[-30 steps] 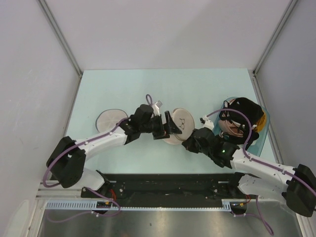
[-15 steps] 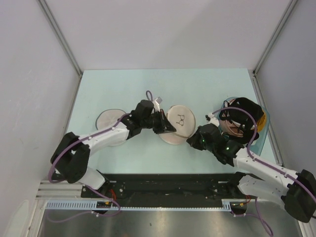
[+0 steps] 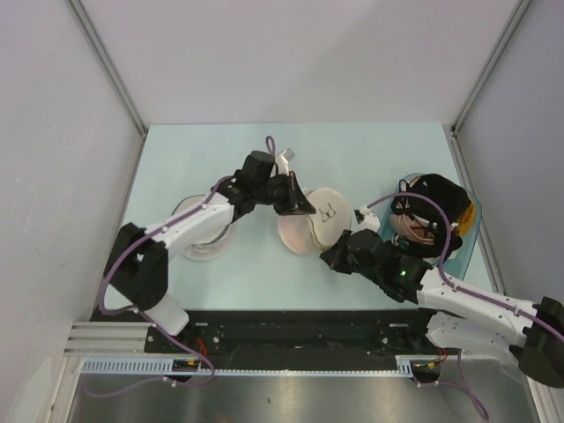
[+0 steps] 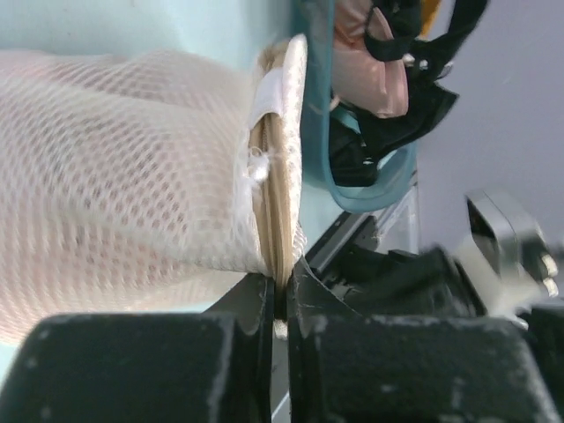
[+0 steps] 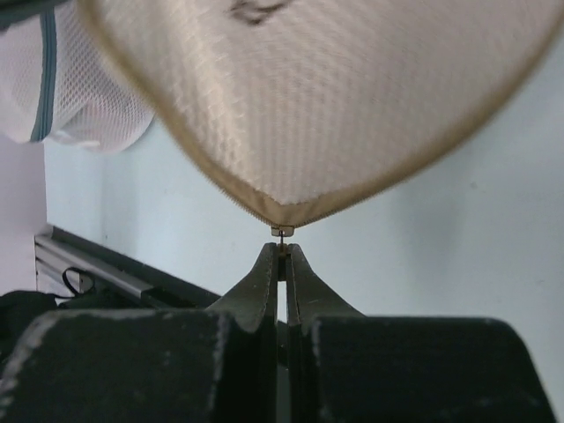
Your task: Unzip the laundry bag and remove the bra
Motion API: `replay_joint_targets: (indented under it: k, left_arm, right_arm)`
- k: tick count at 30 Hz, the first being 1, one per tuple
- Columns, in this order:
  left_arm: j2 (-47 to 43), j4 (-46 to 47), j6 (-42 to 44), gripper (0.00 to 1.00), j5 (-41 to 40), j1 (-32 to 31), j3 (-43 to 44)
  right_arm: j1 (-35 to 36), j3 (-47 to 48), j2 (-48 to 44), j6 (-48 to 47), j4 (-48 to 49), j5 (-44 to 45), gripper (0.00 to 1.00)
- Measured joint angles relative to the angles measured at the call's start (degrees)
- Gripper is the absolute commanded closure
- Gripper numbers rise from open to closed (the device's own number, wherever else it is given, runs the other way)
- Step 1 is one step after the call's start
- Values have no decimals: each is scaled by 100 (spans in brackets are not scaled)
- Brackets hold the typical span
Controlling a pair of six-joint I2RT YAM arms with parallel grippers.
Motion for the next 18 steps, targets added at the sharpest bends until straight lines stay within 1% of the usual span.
replay_joint_targets:
  k: [2,3,4,5,7,10,12,14,15,16,17,18]
  left_arm:
    - [385,-138,173,40,11,0,332]
    - [553,-205,240,22,-46,0,483]
    - [680,-271,313,16,-94,9,616]
    - [737,-330,409,12,-138,22,691]
    - [710,-444,472,11,-256,52,748]
    - [387,-680,584,12,-481,70,726]
    - [-24,-721,623,15,-643,72,568]
    - [-581,-649,579,15,-730,72,238]
    - [-975,-533,522,15,-737,74,-63]
    - [-1246,-481,439,14,-721,74,-271]
    - [-1523,-361,334,8,-699,68,-509]
    - [-1716,-286,251,5,-678,59,-695]
  right_arm:
    - [321,101,197,129,61,168,100]
    - [424,153,280,186,66,173,100]
    - [564,232,385,258,85,219,100]
    - [627,267,437,315,114,232,100]
    - [719,317,507,437,142,308,100]
    - [702,317,509,525,144,417,100]
    - [614,317,516,529,151,415,100]
    - [520,317,557,525,175,407,100]
    - [472,317,597,525,203,393,100]
    - [437,317,634,525,229,382,100]
    - [398,317,684,522,258,356,100]
    - [361,317,741,522,297,334,100]
